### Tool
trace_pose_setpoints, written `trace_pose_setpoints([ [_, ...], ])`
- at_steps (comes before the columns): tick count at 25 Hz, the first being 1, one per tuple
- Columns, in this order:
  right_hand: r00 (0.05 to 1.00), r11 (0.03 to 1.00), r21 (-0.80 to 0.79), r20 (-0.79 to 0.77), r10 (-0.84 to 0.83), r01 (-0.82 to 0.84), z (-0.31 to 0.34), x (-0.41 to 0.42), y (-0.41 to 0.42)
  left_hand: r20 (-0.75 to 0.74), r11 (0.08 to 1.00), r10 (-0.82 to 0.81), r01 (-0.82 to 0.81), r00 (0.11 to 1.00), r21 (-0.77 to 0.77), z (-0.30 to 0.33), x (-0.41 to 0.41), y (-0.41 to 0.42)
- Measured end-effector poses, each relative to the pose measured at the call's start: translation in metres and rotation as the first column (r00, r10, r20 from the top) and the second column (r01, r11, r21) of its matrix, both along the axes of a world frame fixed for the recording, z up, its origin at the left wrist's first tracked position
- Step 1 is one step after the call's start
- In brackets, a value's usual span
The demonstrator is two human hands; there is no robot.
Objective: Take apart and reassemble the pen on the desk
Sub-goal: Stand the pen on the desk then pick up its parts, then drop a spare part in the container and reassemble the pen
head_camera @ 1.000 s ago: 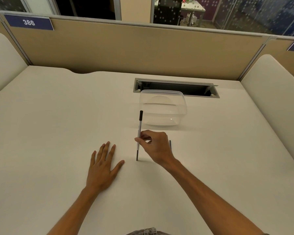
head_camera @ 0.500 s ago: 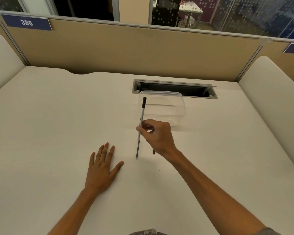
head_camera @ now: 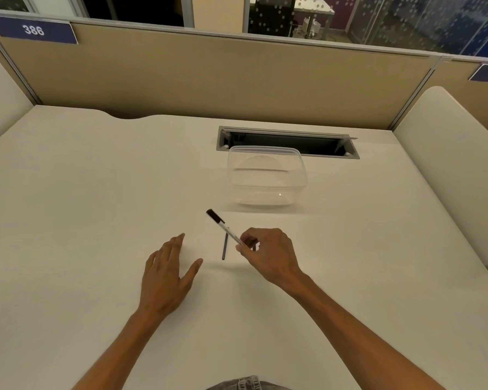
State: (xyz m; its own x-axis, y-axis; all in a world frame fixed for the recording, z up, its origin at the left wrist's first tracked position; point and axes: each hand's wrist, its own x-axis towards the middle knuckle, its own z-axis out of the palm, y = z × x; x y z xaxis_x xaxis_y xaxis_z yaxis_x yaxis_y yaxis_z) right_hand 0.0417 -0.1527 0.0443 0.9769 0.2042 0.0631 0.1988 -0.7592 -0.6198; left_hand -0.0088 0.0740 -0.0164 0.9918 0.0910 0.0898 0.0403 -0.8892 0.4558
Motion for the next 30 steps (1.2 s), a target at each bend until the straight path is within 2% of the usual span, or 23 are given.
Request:
trace_pose_setpoints([
  [3,0.999,0.993,-0.112,0.034,0.042,-0.038,-0.009,-0.007,-0.005,0.224,1.0,-0.011,0.008,0.974,0.014,0.017,-0.007,-0.012],
  [6,0.984,0.981,-0.173,0.132,0.116,-0.093,-0.013,-0.012,-0.003,0.347,0.979,-0.182,0.136,0.92,0.153,0.031,-0.006,-0.021],
  [10,0.957,0.967,-0.175,0.191,0.217,-0.184,-0.014,-0.016,0.004,0.264,0.88,-0.43,0.336,0.863,0.335,0.038,0.004,-0.034],
  [12,0.945,0.962,-0.173,0.216,0.247,-0.212,-0.013,-0.017,0.008,0.205,0.849,-0.489,0.409,0.848,0.334,0.037,0.007,-0.038],
  [15,0.923,0.947,-0.196,0.242,0.298,-0.254,-0.014,-0.016,0.012,0.155,0.853,-0.499,0.451,0.853,0.264,0.038,0.007,-0.038],
  [17,0.935,0.938,-0.159,0.13,0.33,-0.309,-0.013,-0.013,0.013,0.142,0.863,-0.488,0.452,0.861,0.223,0.038,0.006,-0.035],
  [19,0.937,0.944,-0.02,-0.129,0.325,-0.33,-0.012,-0.002,0.009,0.138,0.871,-0.476,0.443,0.869,0.212,0.036,0.006,-0.028],
  [20,0.922,0.951,0.081,-0.231,0.31,-0.299,-0.012,0.005,0.007,0.136,0.877,-0.465,0.435,0.874,0.205,0.035,0.007,-0.024],
  [22,0.932,0.97,0.194,-0.299,0.204,-0.15,-0.016,0.019,0.008,0.134,0.887,-0.446,0.418,0.885,0.197,0.033,0.007,-0.014],
  [23,0.951,0.983,0.169,-0.285,0.124,-0.077,-0.018,0.024,0.011,0.134,0.89,-0.439,0.409,0.889,0.2,0.032,0.007,-0.009],
  [25,0.979,0.999,-0.047,-0.205,-0.009,0.0,-0.026,0.031,0.023,0.13,0.896,-0.425,0.396,0.896,0.198,0.032,0.006,-0.003],
  [27,0.989,0.97,-0.242,-0.129,-0.072,0.039,-0.033,0.034,0.037,0.116,0.896,-0.424,0.397,0.898,0.201,0.034,0.004,0.0],
  [30,0.985,0.942,-0.322,-0.11,-0.133,0.091,-0.039,0.041,0.052,0.093,0.888,-0.436,0.411,0.895,0.207,0.035,-0.001,0.001],
])
